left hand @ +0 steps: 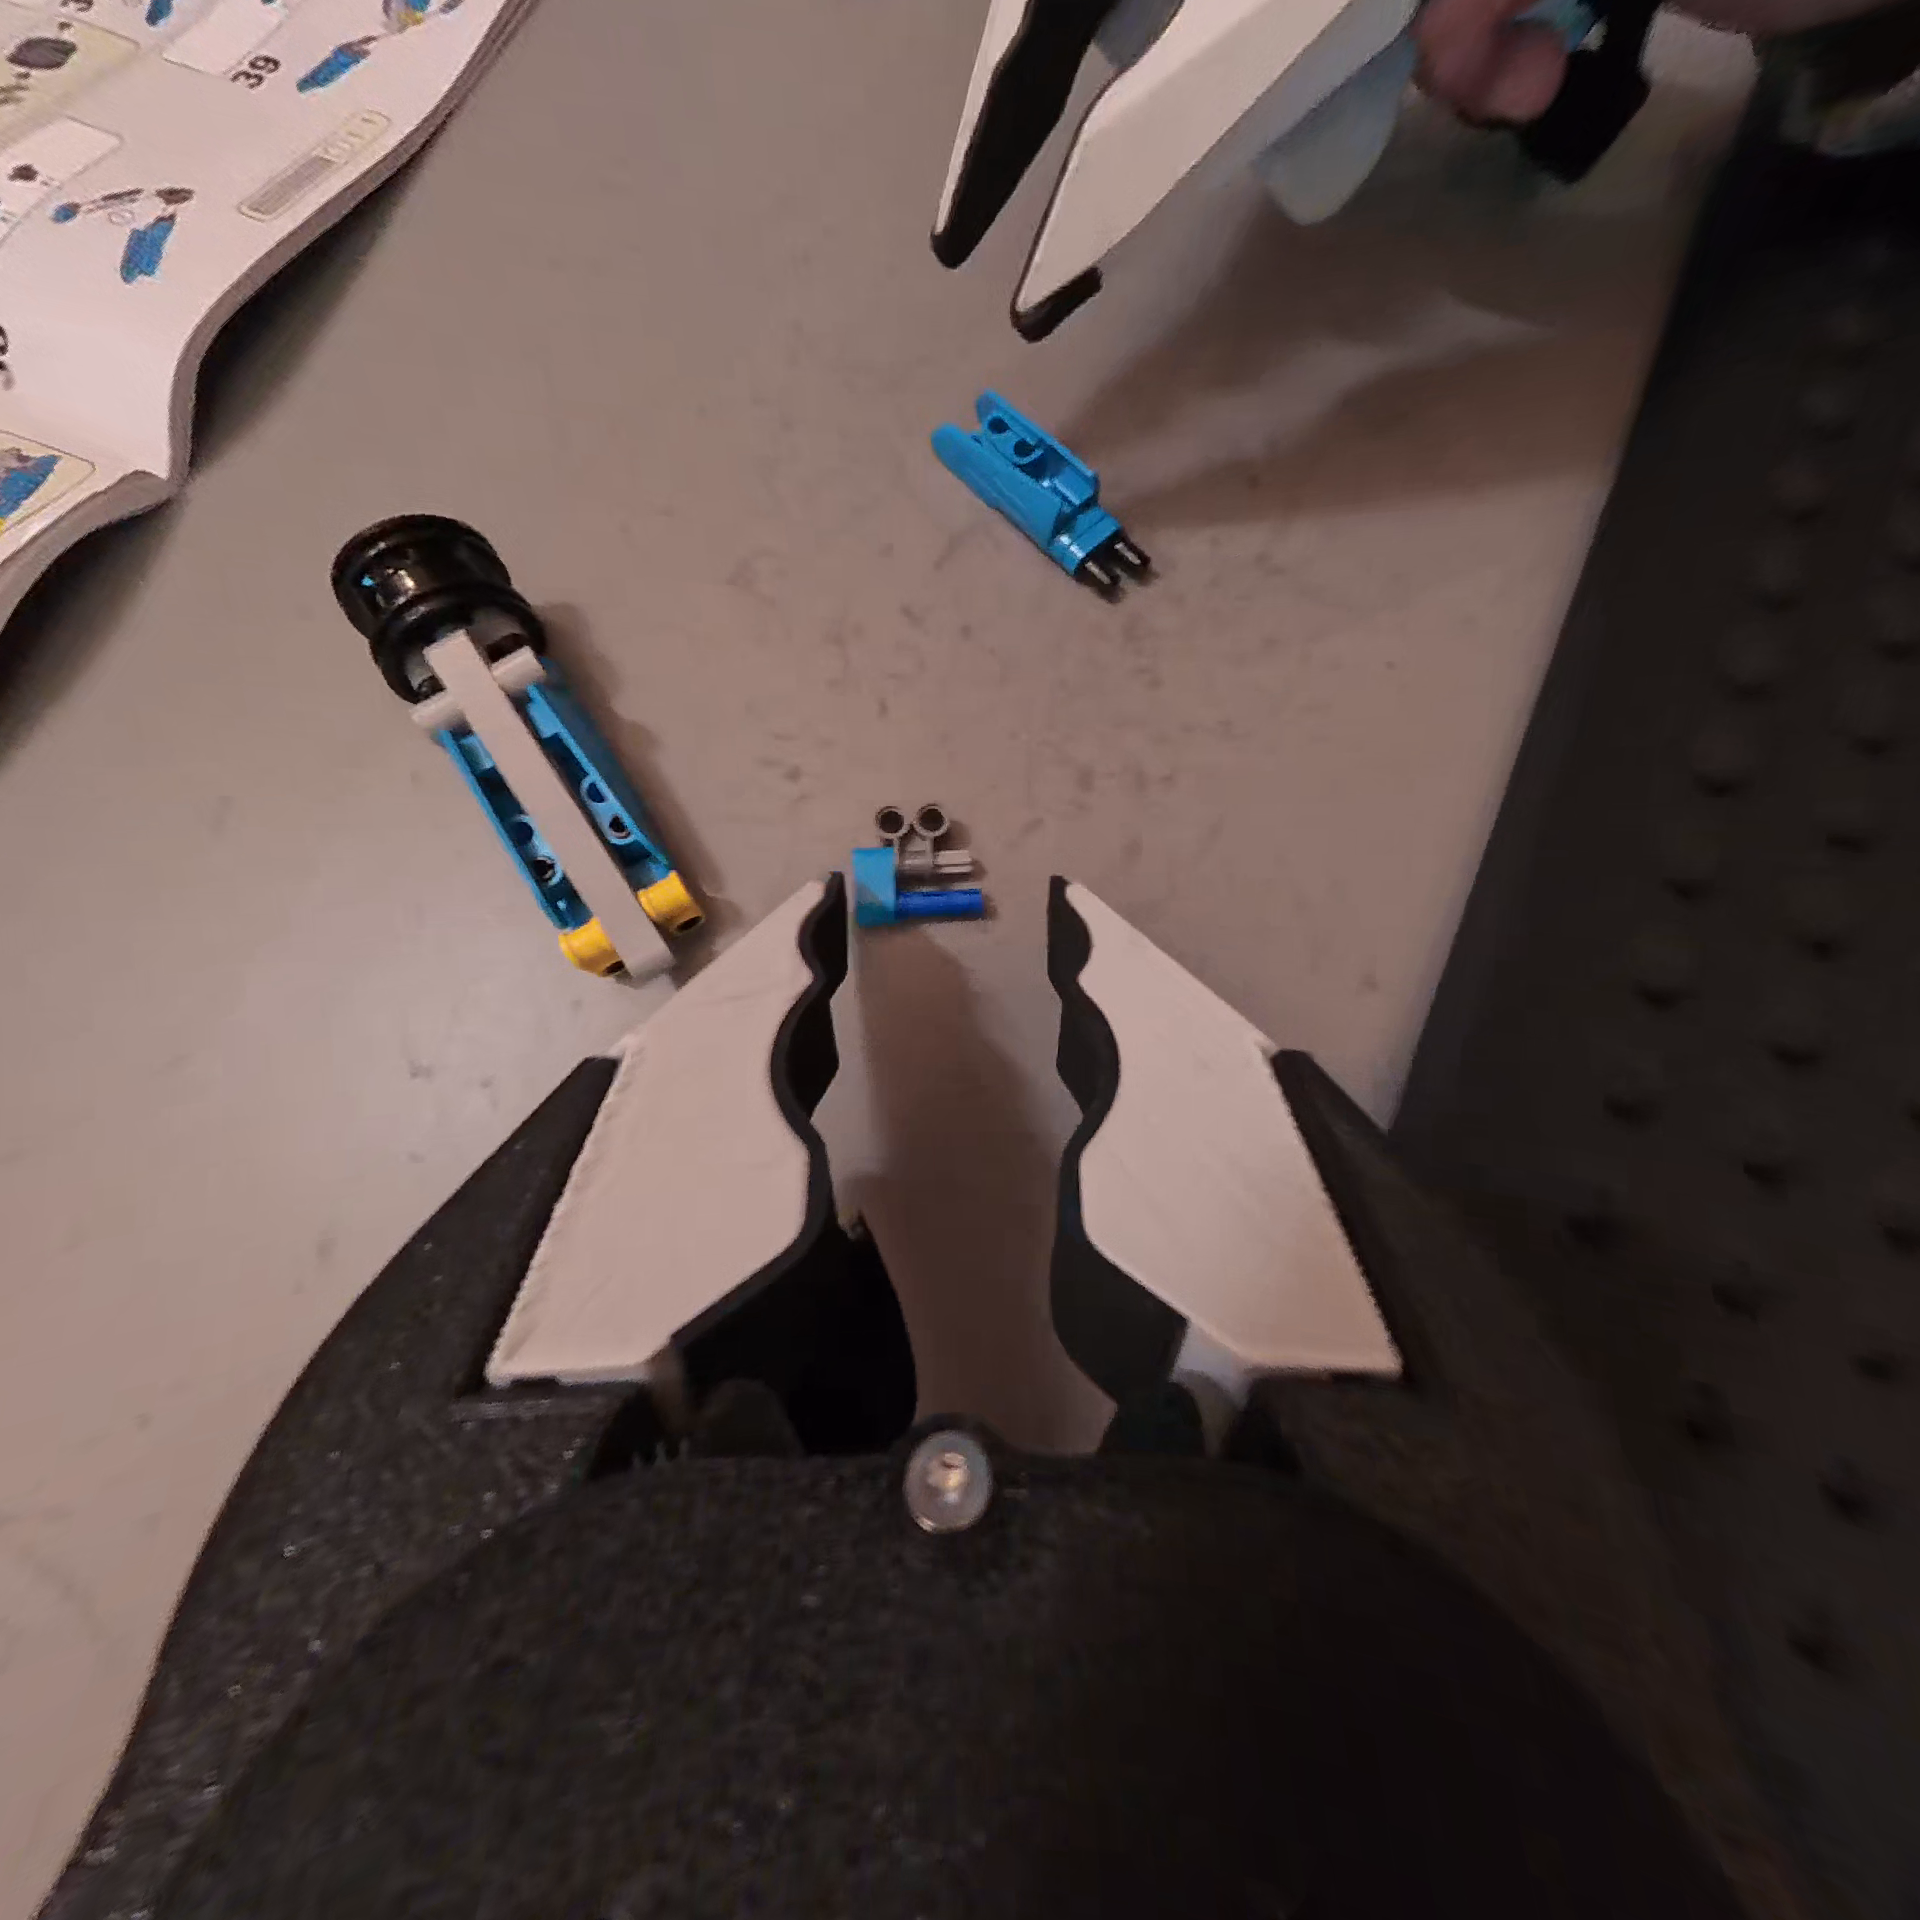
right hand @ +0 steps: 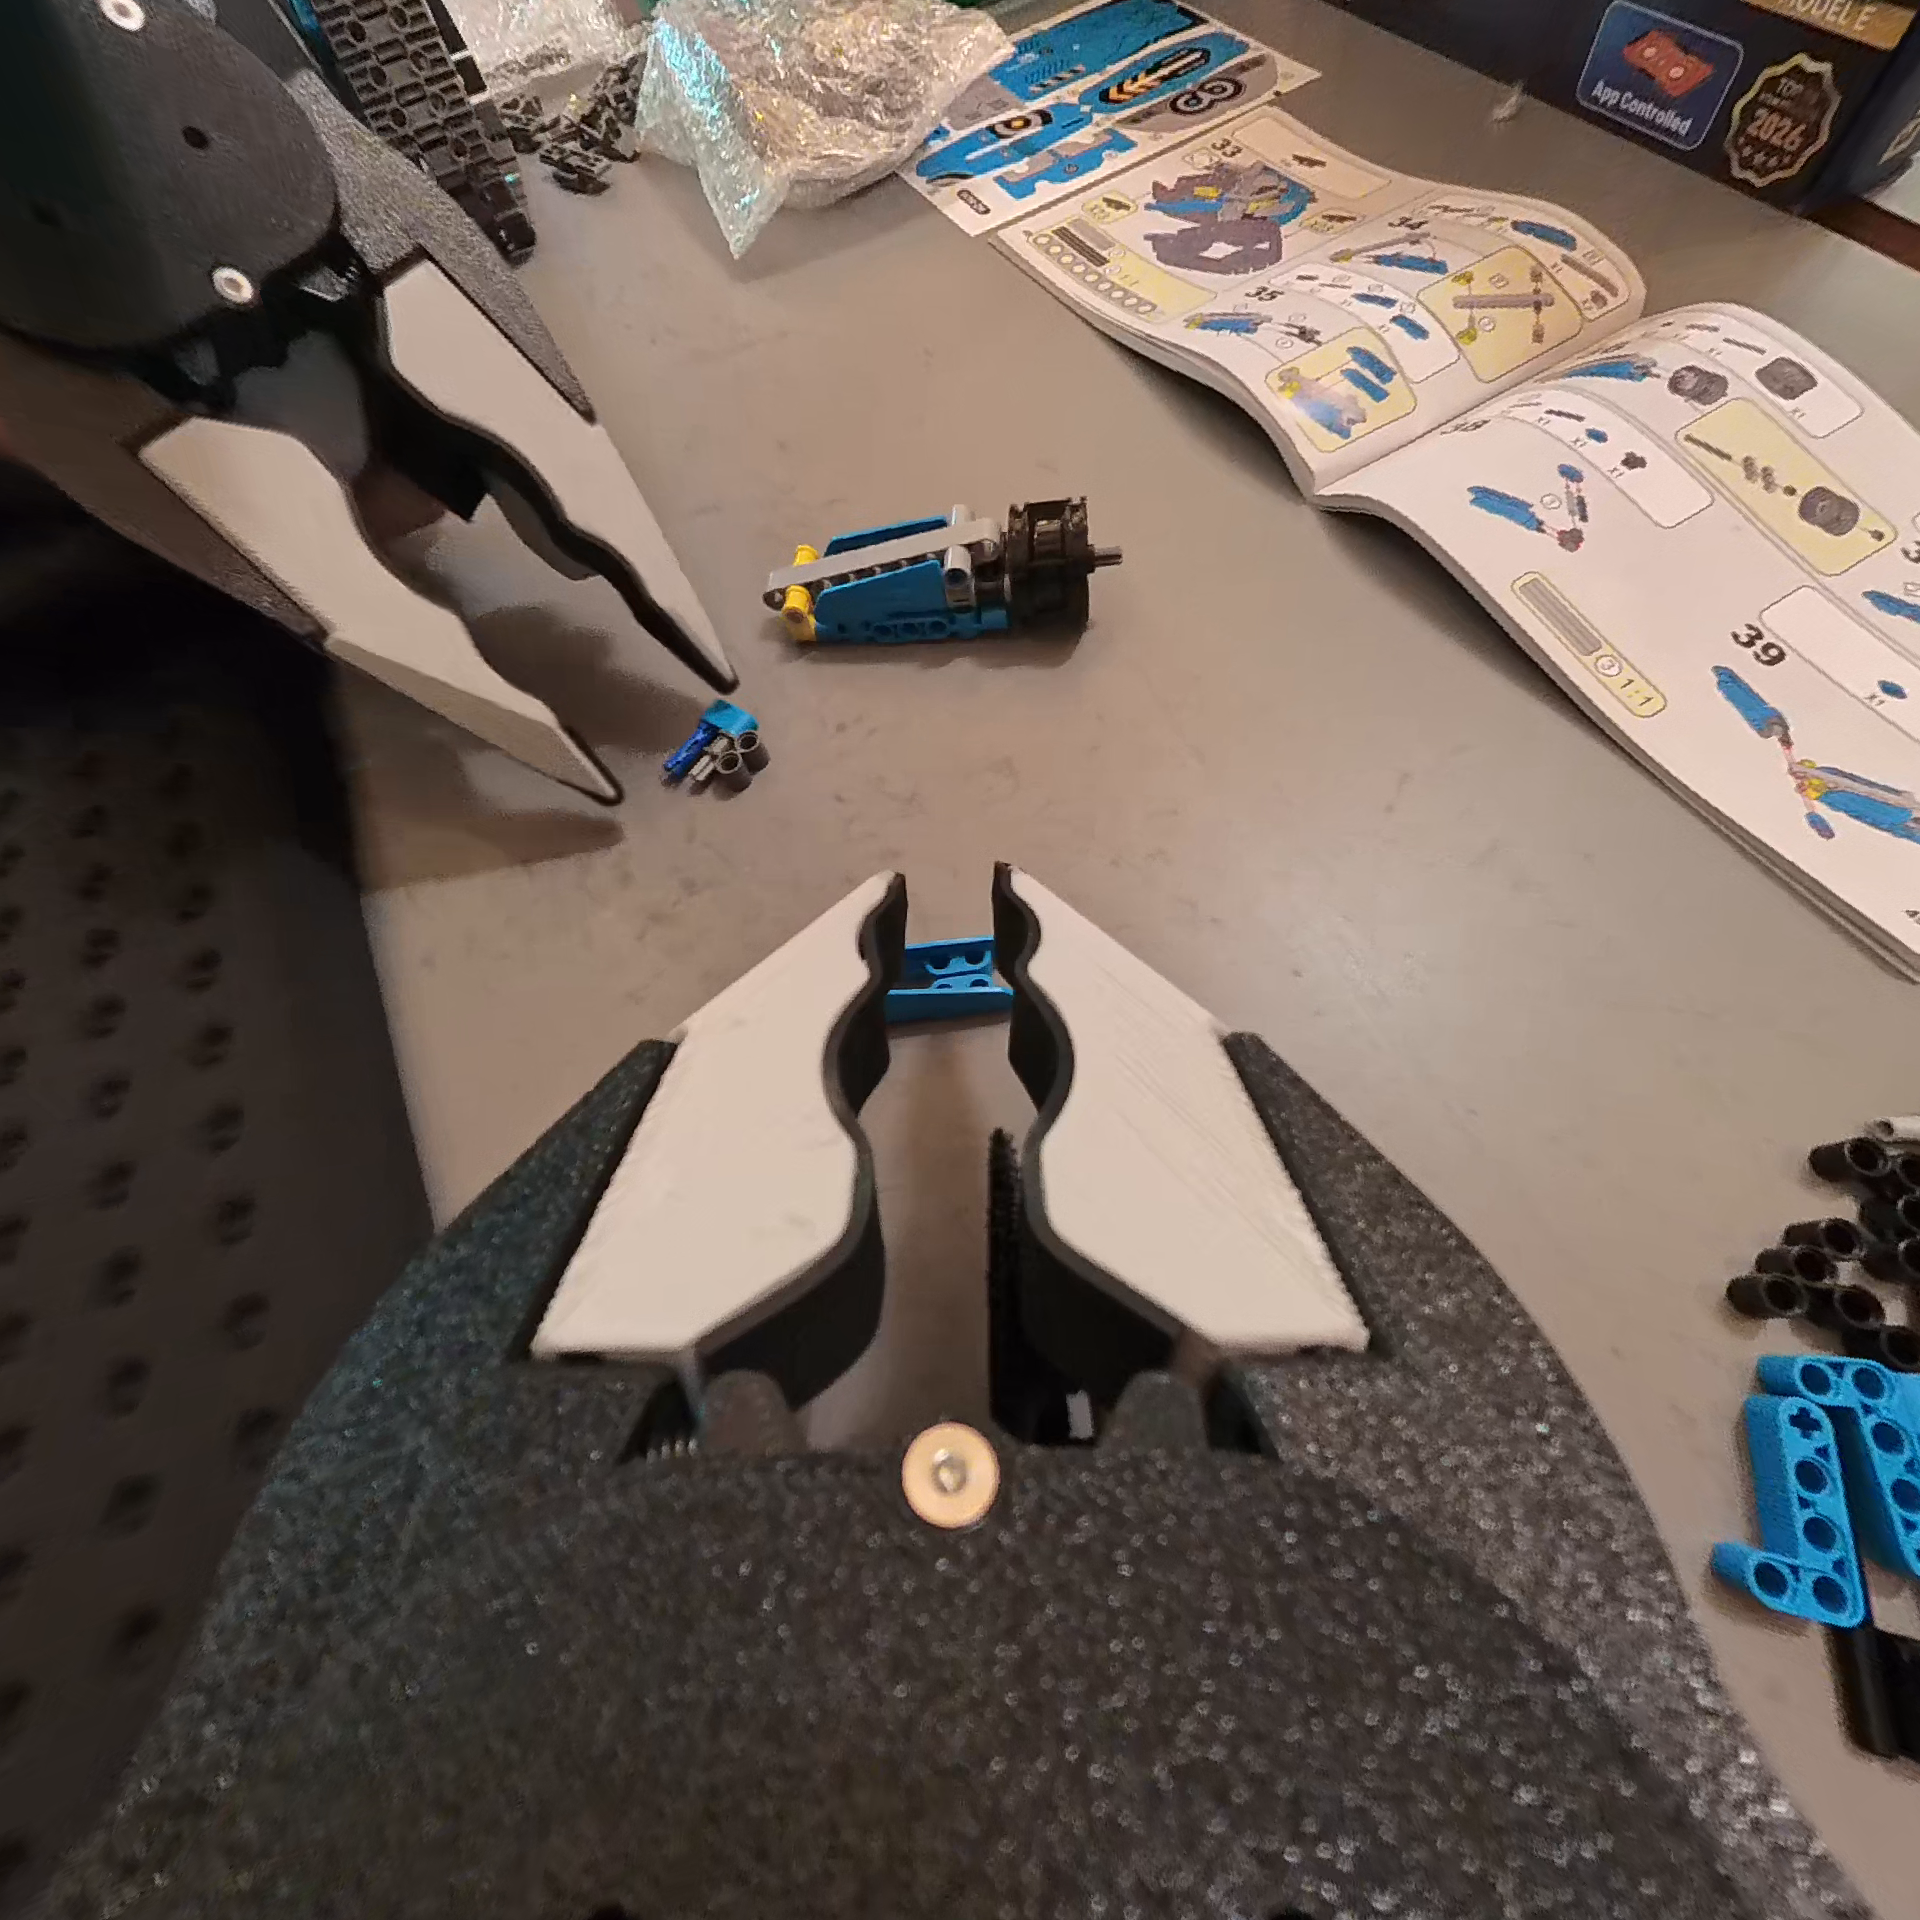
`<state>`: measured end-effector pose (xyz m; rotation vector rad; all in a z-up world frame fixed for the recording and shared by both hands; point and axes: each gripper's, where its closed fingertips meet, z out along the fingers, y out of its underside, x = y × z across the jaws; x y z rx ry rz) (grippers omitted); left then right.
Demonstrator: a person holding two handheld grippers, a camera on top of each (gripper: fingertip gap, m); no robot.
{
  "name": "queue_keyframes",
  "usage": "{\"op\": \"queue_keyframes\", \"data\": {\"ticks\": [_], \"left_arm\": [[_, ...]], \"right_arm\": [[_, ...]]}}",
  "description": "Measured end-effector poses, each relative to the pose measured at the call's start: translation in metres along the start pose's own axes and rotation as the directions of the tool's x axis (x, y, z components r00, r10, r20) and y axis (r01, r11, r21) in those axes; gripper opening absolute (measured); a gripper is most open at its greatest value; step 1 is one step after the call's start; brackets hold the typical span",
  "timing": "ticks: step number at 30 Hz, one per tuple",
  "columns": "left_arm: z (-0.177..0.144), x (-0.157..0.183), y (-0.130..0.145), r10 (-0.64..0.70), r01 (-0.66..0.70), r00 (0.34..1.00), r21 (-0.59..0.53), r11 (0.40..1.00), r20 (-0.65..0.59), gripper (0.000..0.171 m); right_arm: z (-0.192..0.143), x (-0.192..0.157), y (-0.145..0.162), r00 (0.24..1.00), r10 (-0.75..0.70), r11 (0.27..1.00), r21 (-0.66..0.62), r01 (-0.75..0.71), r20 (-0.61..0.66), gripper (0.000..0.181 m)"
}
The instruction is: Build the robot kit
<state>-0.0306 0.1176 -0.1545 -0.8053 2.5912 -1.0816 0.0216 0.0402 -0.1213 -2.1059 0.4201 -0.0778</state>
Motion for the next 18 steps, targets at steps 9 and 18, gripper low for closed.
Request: {"op": "queue_keyframes", "data": {"ticks": [9,18], "left_arm": [[0.006,0.002,0.003,0.025,-0.025,1.0,-0.028,0.999,0.0,0.025],[-0.008,0.032,-0.03,0.318,-0.322,0.947,0.088,0.943,0.052,0.025]], "right_arm": [[0.002,-0.01,0.0,0.999,-0.025,1.0,-0.005,0.025,0.04,0.016],[0.003,-0.069,-0.003,0.924,0.066,0.998,-0.018,-0.064,0.377,0.034]]}}
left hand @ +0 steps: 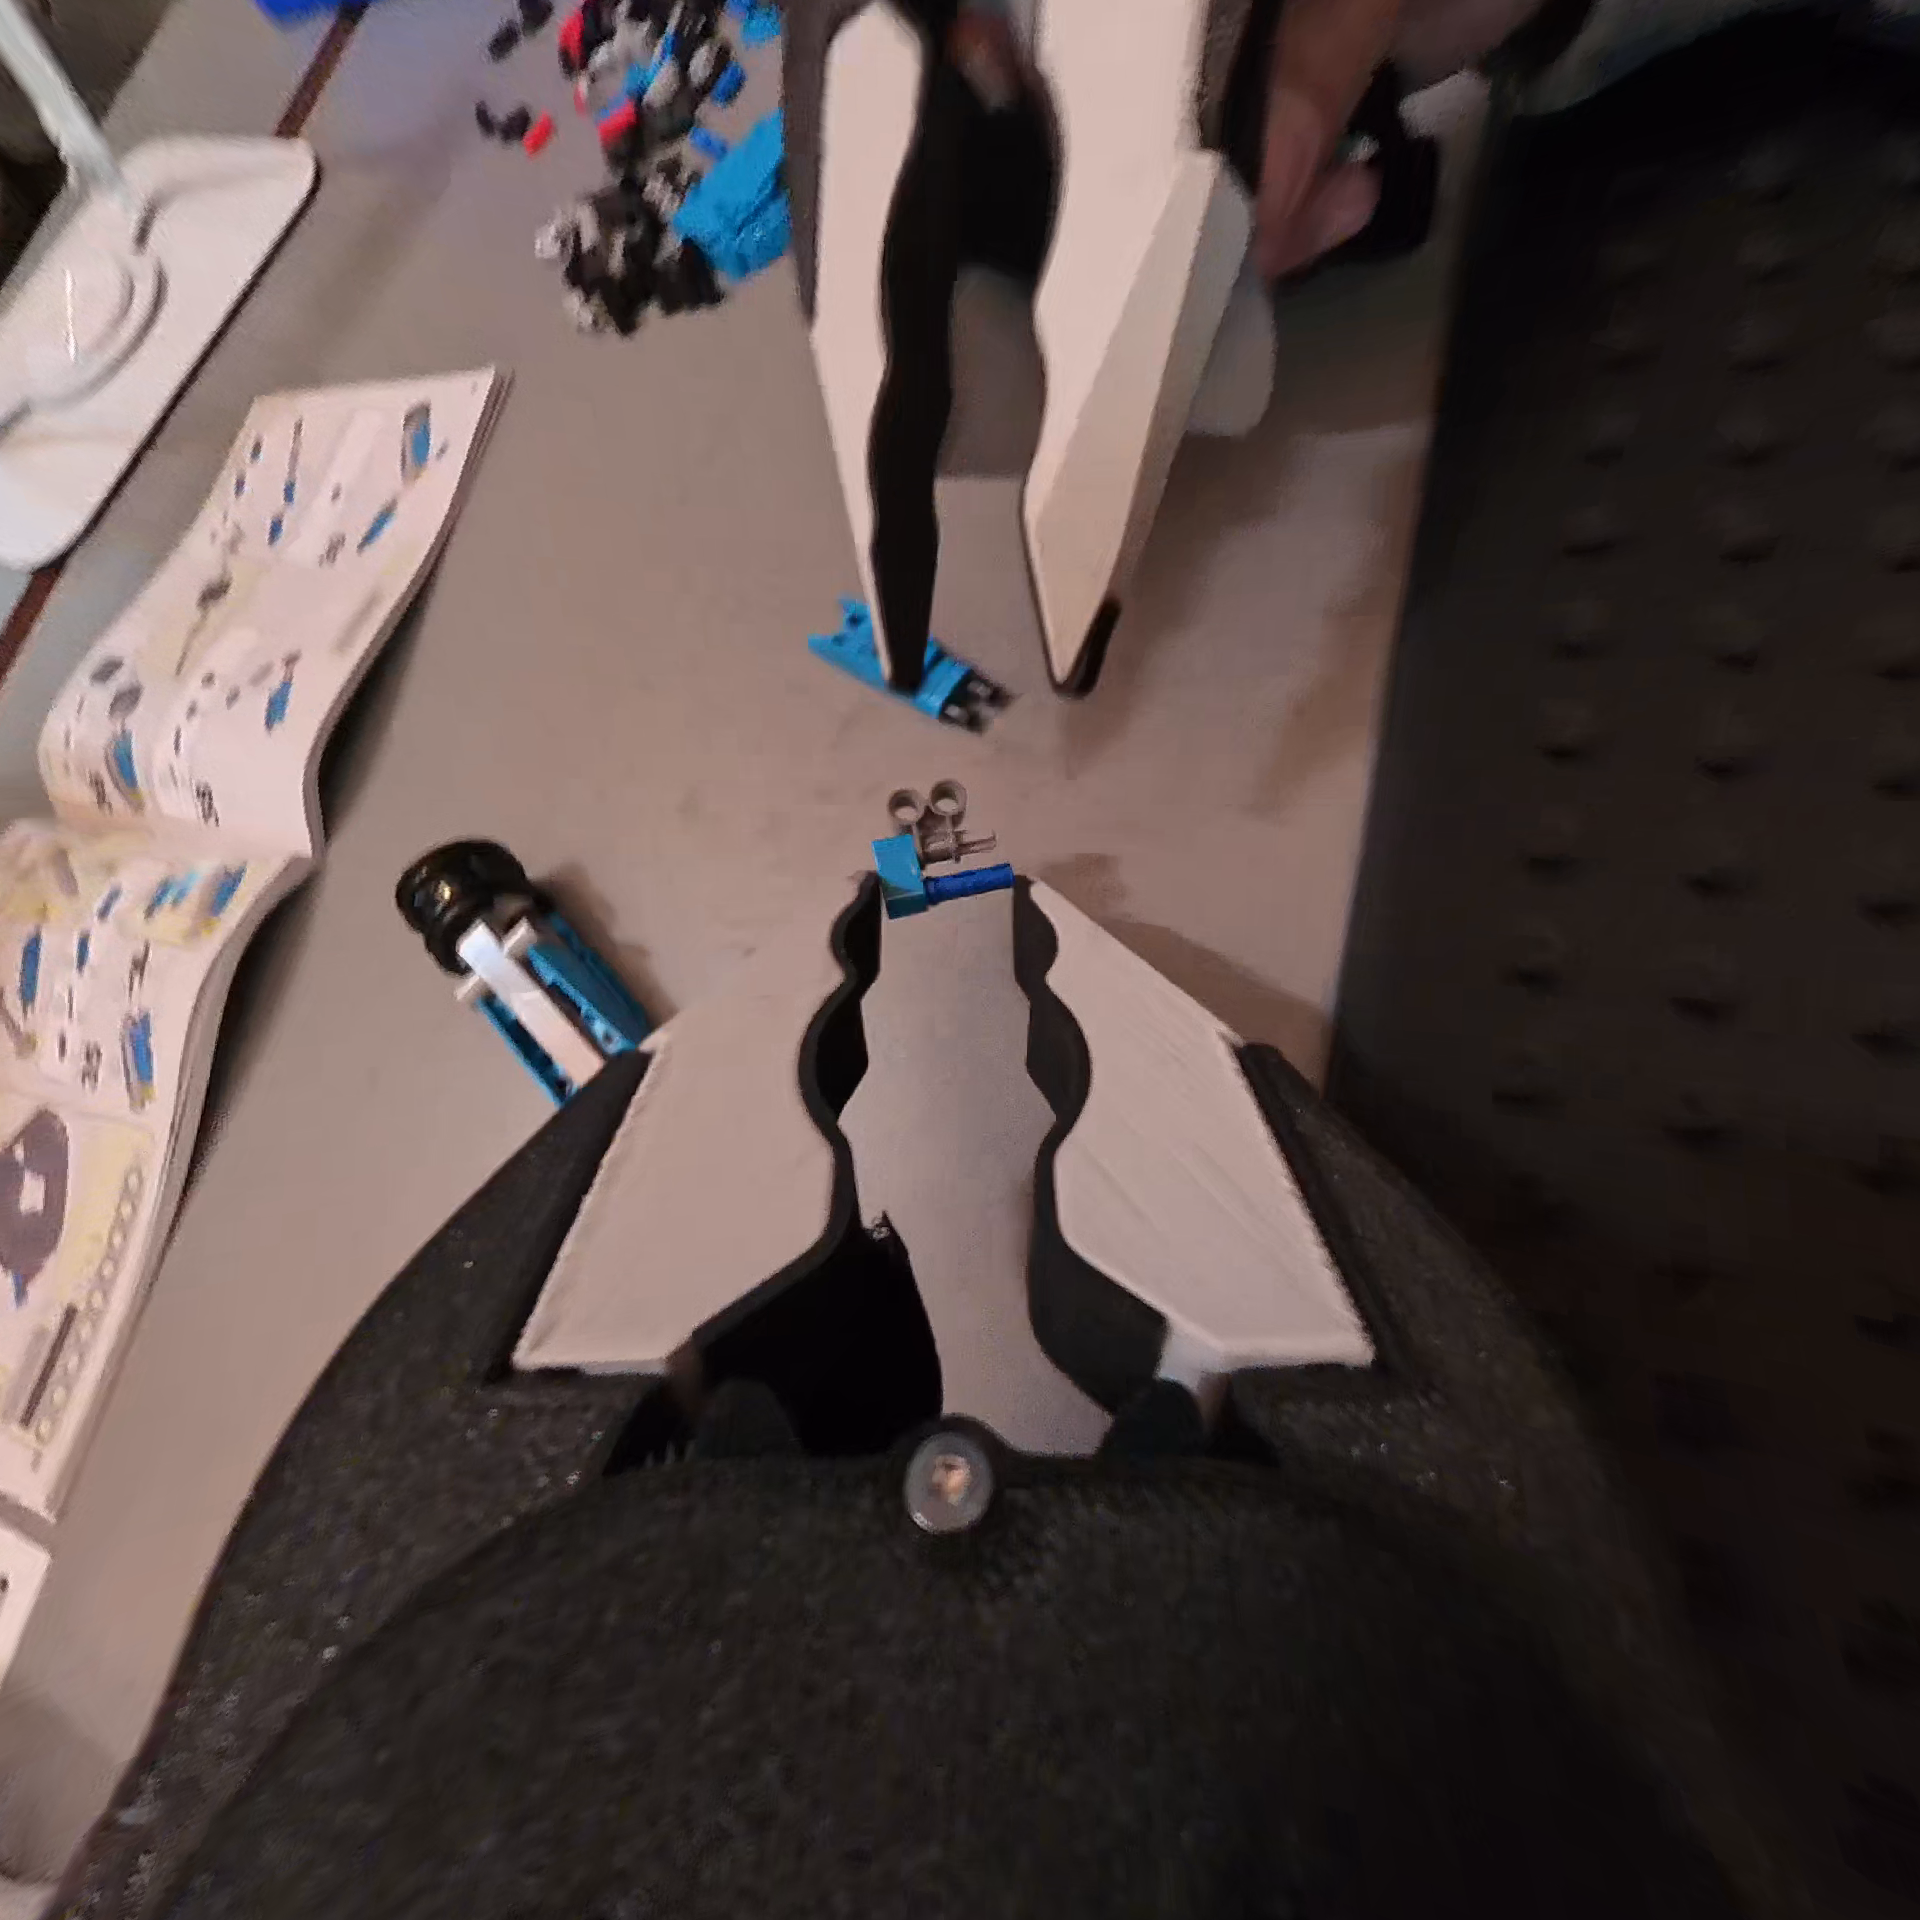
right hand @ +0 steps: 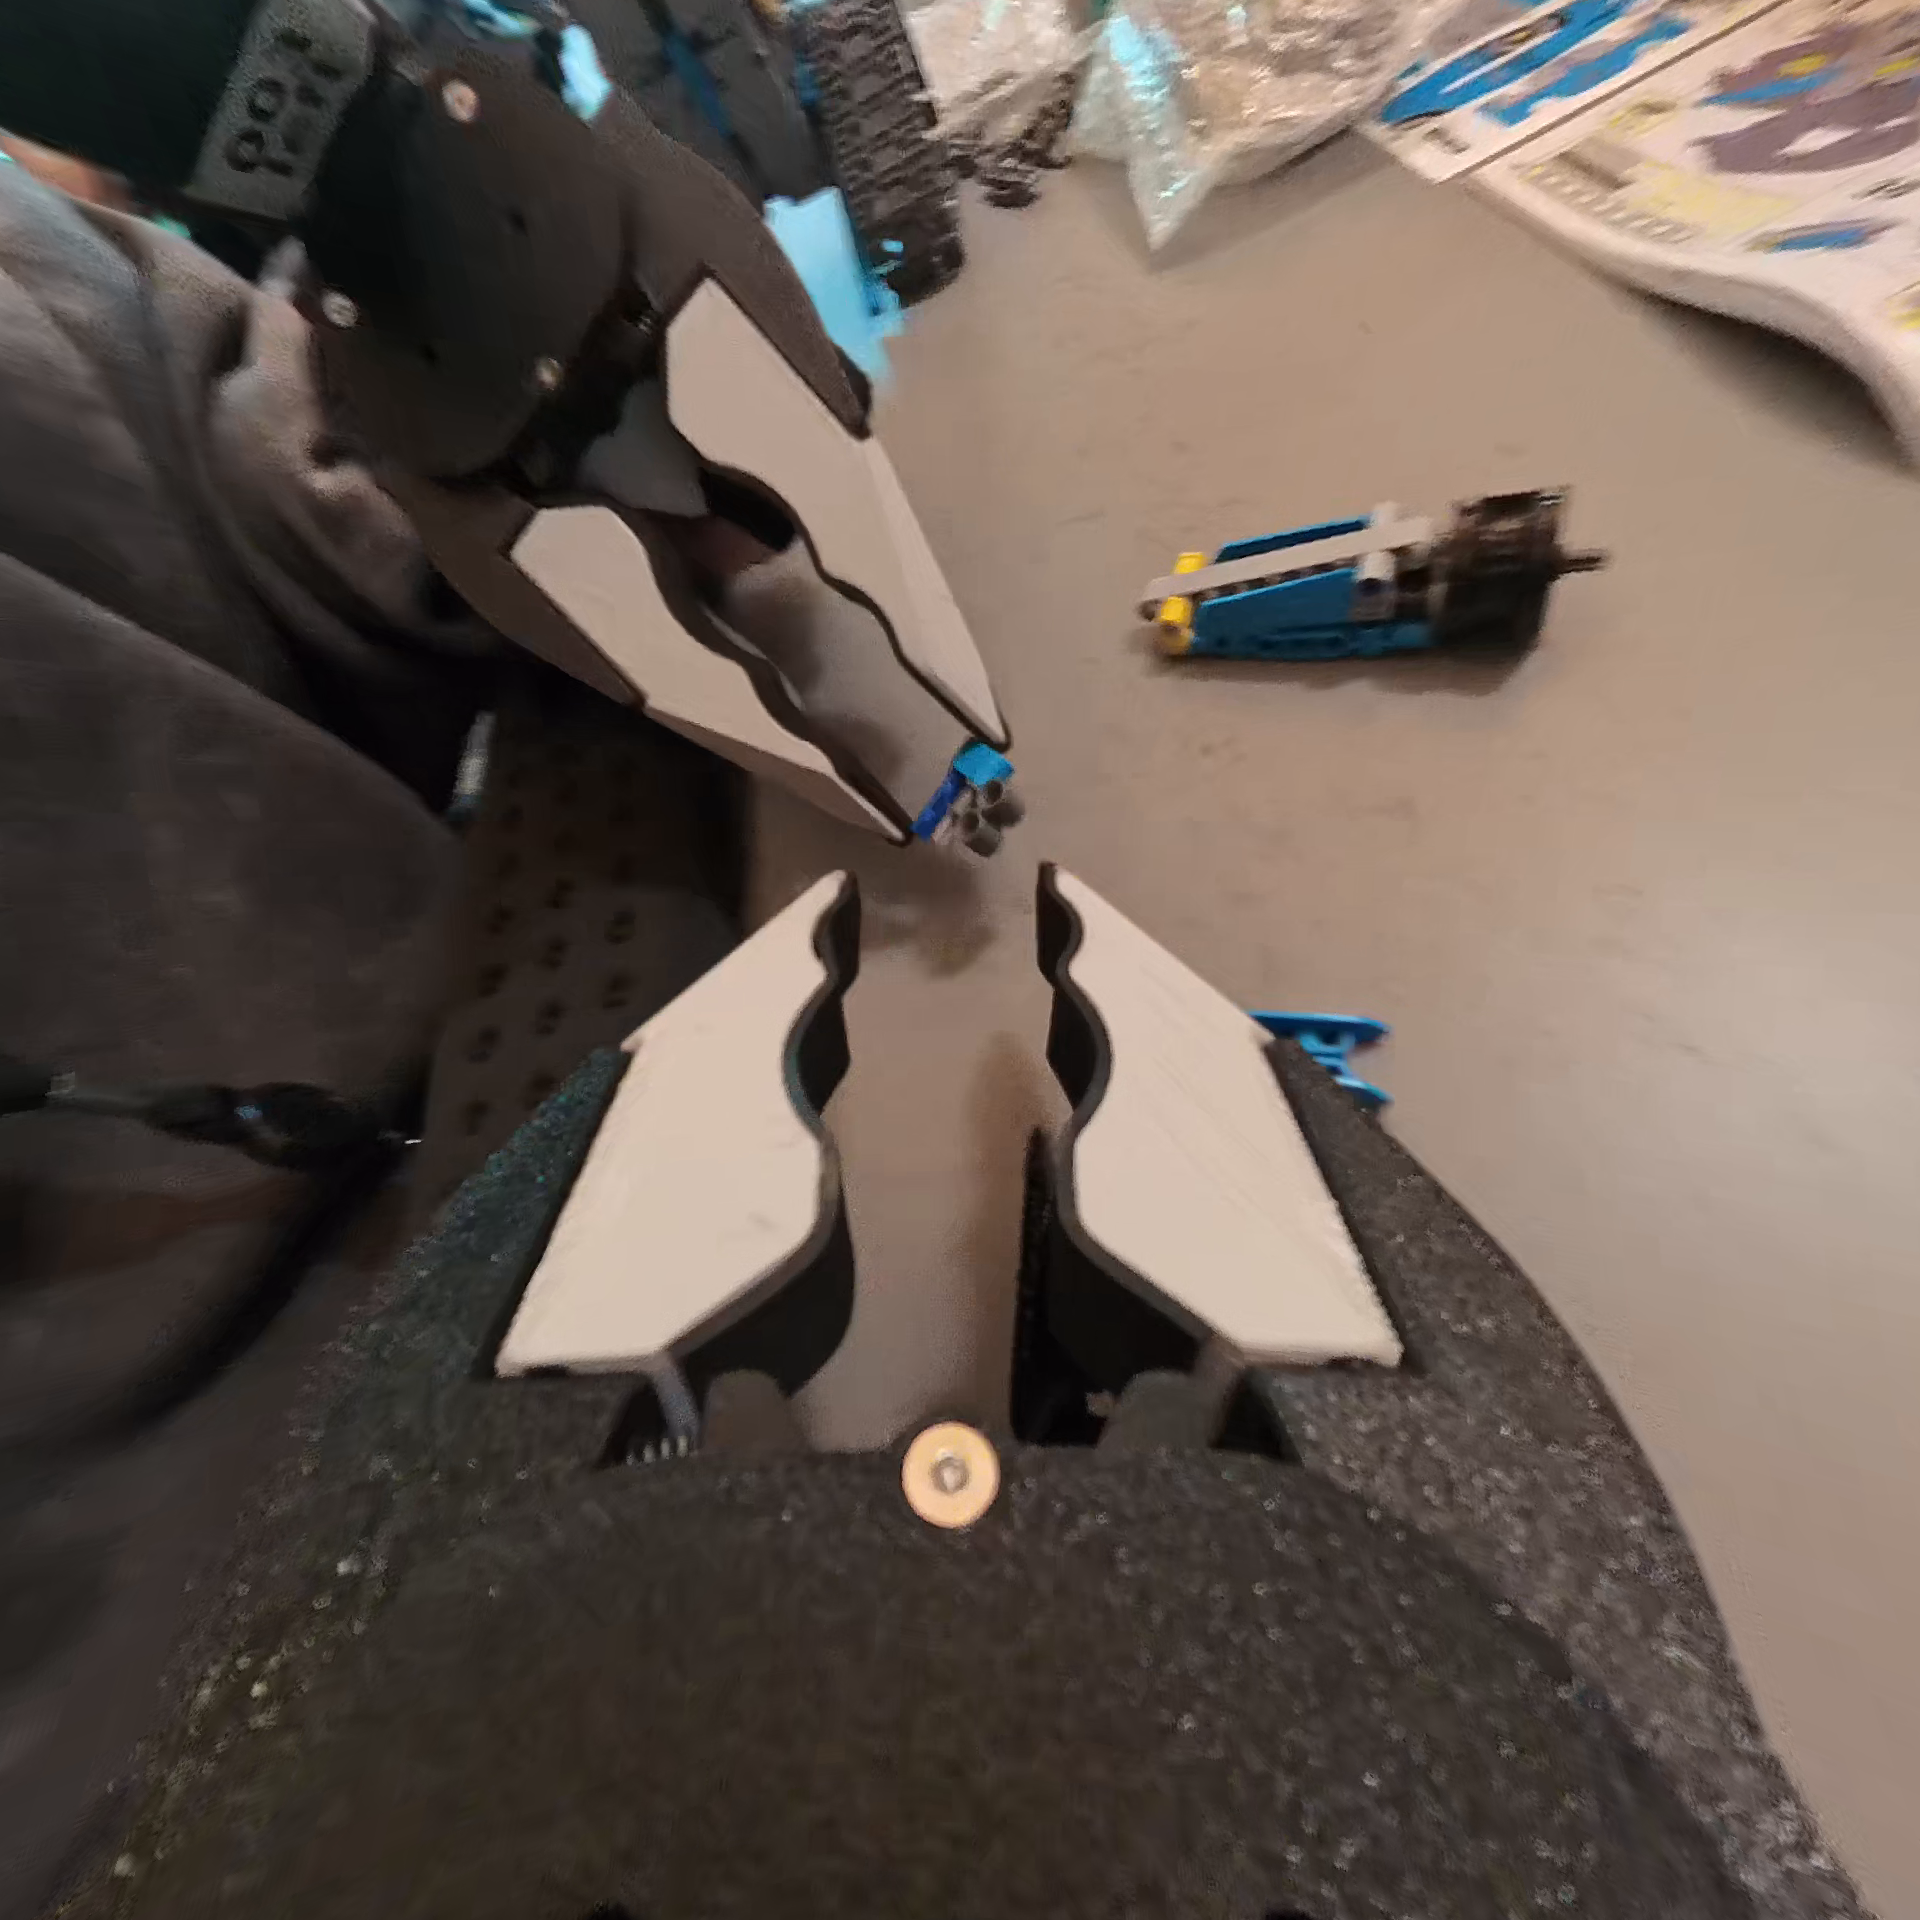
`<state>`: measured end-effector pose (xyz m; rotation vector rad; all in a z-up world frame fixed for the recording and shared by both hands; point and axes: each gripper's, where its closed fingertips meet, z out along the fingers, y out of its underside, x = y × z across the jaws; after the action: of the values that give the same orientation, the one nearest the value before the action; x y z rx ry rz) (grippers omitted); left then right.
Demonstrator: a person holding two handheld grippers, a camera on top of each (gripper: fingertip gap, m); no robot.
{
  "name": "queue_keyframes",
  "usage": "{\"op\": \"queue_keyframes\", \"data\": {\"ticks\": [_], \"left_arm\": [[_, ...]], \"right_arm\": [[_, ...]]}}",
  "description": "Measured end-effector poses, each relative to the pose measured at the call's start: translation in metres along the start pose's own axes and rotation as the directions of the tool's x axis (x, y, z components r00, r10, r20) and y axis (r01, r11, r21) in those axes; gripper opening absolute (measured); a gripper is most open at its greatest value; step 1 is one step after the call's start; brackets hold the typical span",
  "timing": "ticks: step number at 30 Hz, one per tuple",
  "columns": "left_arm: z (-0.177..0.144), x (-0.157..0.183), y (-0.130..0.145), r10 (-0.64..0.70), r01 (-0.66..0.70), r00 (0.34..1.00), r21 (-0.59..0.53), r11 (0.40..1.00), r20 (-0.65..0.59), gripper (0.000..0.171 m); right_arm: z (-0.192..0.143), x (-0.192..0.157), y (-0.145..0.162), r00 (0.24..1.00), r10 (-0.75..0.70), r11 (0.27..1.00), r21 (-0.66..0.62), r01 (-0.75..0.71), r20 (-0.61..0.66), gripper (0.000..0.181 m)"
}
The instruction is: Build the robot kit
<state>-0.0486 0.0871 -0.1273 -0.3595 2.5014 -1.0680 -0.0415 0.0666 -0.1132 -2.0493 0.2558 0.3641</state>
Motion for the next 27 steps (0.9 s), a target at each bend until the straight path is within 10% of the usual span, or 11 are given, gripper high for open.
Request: {"op": "queue_keyframes", "data": {"ticks": [5,10,16,22,27], "left_arm": [[-0.001,0.018,-0.009,0.097,-0.097,0.995,0.015,0.995,-0.02,0.025],[-0.001,0.026,-0.013,0.177,-0.176,0.984,0.027,0.984,-0.008,0.025],[-0.003,0.04,-0.02,0.242,-0.24,0.97,0.065,0.969,-0.03,0.025],[-0.005,0.044,-0.027,0.267,-0.265,0.964,0.093,0.96,-0.01,0.025],[-0.005,0.013,-0.032,-0.017,0.011,0.999,0.159,0.987,0.033,0.026]], "right_arm": [[-0.004,-0.033,-0.013,0.965,0.097,0.991,0.064,-0.115,0.243,0.034],[-0.01,-0.017,-0.015,0.966,0.153,0.98,0.092,-0.175,0.209,0.037],[0.003,-0.047,0.008,0.882,0.259,0.966,-0.102,-0.238,0.394,0.041],[0.005,-0.046,0.016,0.886,0.257,0.966,-0.132,-0.223,0.386,0.008],[-0.006,-0.025,-0.009,0.926,0.217,0.97,0.034,-0.239,0.31,0.007]]}}
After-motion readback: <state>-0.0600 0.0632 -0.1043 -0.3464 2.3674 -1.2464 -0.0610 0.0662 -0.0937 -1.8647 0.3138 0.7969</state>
